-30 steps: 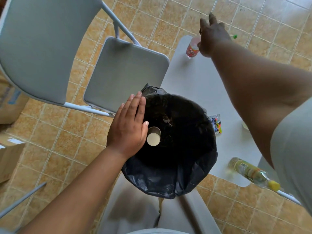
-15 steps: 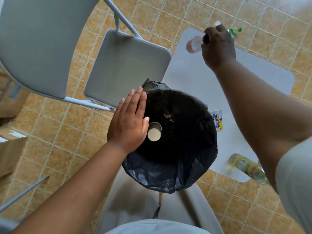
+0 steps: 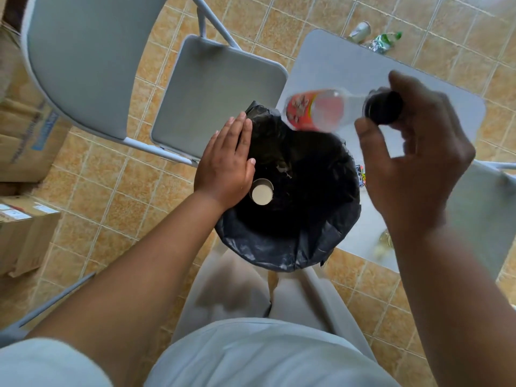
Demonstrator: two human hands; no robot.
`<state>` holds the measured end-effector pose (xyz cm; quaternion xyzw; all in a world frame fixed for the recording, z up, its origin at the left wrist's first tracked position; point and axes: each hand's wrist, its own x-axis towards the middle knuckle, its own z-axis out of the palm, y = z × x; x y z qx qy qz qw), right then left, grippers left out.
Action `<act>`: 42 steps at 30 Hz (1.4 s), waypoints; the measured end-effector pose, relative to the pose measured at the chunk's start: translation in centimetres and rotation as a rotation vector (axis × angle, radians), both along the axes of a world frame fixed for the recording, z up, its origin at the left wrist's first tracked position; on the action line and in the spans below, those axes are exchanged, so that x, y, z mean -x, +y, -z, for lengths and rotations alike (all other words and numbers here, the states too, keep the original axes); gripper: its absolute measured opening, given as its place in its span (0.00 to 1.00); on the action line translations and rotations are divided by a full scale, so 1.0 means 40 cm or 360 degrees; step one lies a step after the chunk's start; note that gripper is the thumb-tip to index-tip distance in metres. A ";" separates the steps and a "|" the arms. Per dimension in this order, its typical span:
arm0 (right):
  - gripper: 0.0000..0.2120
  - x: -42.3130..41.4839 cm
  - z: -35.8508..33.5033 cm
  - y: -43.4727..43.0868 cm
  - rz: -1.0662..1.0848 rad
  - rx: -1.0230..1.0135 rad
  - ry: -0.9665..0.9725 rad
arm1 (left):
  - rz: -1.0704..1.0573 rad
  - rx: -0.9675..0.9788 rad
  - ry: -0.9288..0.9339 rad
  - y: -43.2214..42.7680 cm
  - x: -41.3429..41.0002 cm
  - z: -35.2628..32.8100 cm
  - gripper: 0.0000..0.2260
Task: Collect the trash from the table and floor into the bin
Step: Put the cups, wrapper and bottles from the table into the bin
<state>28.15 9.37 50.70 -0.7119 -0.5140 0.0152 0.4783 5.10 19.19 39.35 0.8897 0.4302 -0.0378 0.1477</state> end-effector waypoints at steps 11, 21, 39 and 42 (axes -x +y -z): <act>0.12 0.140 0.261 -0.010 -0.0333 0.1155 0.0064 | 0.0005 0.0014 -0.0019 0.000 0.003 0.002 0.30; 0.15 0.136 0.307 0.004 -0.0310 0.1234 -0.0056 | 0.0011 -0.0013 -0.0041 0.003 0.005 0.012 0.31; 0.20 -0.024 0.364 -0.274 0.0608 0.0869 0.0623 | 0.0001 -0.0099 -0.0009 0.001 0.001 0.024 0.31; 0.17 -0.065 0.422 -0.311 0.0449 0.1175 0.0402 | 0.0007 -0.0112 -0.0009 0.001 0.000 0.023 0.31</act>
